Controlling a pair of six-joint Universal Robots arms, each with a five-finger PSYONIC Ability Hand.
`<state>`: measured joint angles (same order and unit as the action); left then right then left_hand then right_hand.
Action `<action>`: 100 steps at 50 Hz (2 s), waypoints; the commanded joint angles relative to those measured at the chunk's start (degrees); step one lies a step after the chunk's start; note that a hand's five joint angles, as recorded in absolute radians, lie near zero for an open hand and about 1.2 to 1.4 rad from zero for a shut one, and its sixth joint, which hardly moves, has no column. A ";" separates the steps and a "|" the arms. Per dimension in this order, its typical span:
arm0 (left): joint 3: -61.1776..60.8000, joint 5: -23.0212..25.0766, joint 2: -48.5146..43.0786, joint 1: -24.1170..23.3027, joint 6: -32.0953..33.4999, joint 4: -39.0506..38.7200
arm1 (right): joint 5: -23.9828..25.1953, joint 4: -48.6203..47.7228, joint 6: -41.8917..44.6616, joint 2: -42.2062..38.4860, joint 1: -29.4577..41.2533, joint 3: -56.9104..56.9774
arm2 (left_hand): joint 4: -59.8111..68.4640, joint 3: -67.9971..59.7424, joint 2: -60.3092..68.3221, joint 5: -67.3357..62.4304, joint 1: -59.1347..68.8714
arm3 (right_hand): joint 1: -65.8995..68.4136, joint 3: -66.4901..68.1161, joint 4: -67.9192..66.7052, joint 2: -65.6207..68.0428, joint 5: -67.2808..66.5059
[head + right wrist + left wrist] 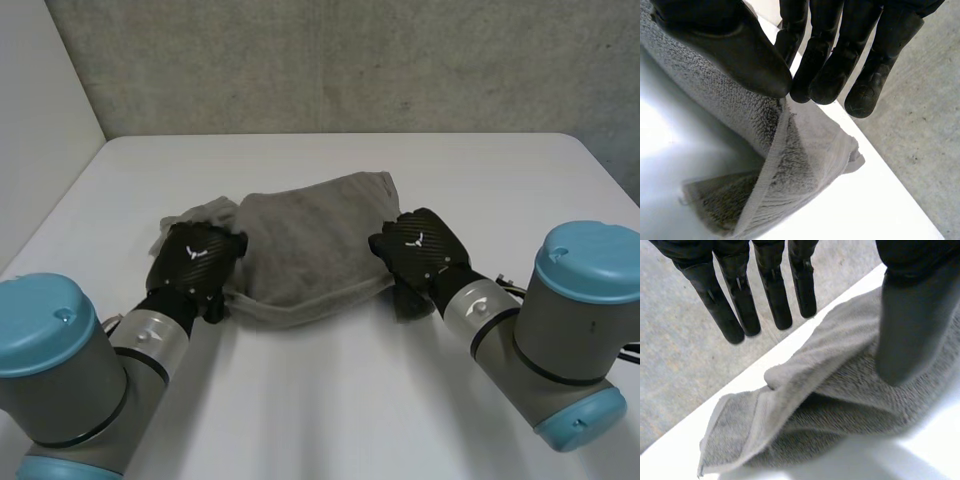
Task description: Fold the towel.
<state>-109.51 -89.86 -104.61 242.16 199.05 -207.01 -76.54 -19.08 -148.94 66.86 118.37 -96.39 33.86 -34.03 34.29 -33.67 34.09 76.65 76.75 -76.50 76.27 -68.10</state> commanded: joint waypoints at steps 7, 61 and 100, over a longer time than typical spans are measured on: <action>0.96 0.38 1.34 4.53 0.37 -0.06 | -2.47 -0.25 -0.30 -0.33 -0.77 -1.52 | -22.97 23.14 -23.40 32.78 -23.20 | 3.35 3.25 -3.50 3.73 -1.90; 16.88 16.81 -17.91 12.02 -12.45 -0.14 | -6.43 -0.25 -5.03 -2.09 -3.58 -0.20 | 22.60 -22.43 22.17 -12.79 22.37 | -43.20 -43.30 43.04 -42.81 44.65; 14.06 15.77 -14.13 15.71 -13.08 -0.23 | 1.48 11.35 -34.49 -3.41 -17.56 -0.03 | 46.14 -45.97 45.71 -36.33 45.91 | -59.17 -59.27 59.01 -58.78 60.62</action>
<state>-94.45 -73.67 -120.02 256.64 186.18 -207.25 -76.76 -7.98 -176.36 65.91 100.22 -98.55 86.41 -87.81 84.95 -84.55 79.96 14.66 14.41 -14.97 14.51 -4.40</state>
